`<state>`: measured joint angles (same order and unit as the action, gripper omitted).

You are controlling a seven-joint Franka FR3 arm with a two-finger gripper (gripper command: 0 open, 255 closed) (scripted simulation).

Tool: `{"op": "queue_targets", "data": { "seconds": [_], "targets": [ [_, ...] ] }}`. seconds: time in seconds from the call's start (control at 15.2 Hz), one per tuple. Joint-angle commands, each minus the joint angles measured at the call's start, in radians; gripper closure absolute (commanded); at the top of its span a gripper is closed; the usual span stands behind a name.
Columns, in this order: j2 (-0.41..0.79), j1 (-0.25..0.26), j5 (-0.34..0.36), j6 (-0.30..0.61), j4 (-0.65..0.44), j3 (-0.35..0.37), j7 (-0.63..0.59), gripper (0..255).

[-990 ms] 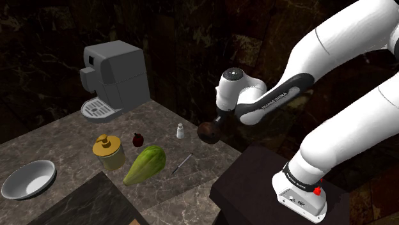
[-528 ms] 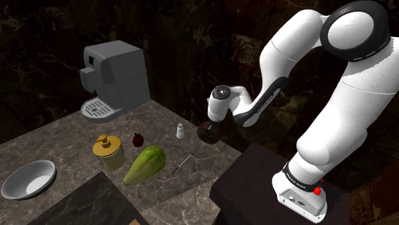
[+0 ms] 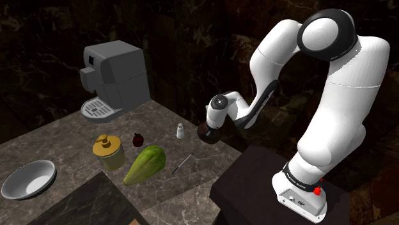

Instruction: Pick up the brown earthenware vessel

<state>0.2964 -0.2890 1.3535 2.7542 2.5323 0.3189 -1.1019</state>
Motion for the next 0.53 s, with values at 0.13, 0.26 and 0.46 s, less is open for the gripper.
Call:
{"op": "queue_targets", "data": {
  "seconds": [0.13, 0.26, 0.46],
  "targets": [
    [0.019, 0.004, 0.035, 0.002, -0.008, -0.009, -0.03, 255],
    [0.018, 0.004, 0.033, 0.002, -0.007, -0.009, -0.029, 255],
    [0.018, 0.004, 0.034, 0.002, -0.007, -0.009, -0.03, 255]
  ]
}}
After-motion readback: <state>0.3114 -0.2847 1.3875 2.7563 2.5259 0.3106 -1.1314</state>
